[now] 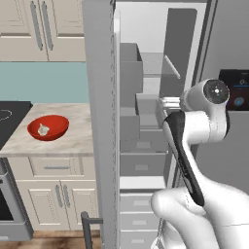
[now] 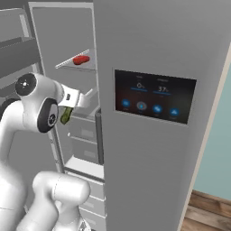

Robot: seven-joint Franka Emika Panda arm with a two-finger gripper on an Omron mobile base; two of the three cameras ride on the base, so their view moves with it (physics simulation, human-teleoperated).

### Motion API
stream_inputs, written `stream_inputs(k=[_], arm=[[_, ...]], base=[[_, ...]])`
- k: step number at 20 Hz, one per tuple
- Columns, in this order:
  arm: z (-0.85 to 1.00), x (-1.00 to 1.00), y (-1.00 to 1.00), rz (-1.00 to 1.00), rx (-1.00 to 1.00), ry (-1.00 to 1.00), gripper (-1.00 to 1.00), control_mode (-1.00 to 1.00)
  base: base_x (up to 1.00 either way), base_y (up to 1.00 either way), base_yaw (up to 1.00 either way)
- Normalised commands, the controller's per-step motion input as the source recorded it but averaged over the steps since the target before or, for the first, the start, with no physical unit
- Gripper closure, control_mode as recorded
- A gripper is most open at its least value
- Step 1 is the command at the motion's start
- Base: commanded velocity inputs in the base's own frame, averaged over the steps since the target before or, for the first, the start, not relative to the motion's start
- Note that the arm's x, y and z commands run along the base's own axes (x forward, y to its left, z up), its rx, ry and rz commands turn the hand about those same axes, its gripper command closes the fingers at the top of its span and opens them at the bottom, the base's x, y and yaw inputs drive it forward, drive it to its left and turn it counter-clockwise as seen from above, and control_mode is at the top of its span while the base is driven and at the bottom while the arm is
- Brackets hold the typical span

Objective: Take the squash, garlic, and steak from the freezer and place them in the bowl on the counter.

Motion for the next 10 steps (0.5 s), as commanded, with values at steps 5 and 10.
stream_inputs(k=[5,10], arm=[[-0.20,-0.20,-0.06,0.00,0.02,0.09,1.00,1.00],[0.00,0.00,0.00,0.00,0.00,0.00,1.00,1.00]], base=[[-0.80,-0.08,0.01],[-0.88,0.39,0.47]])
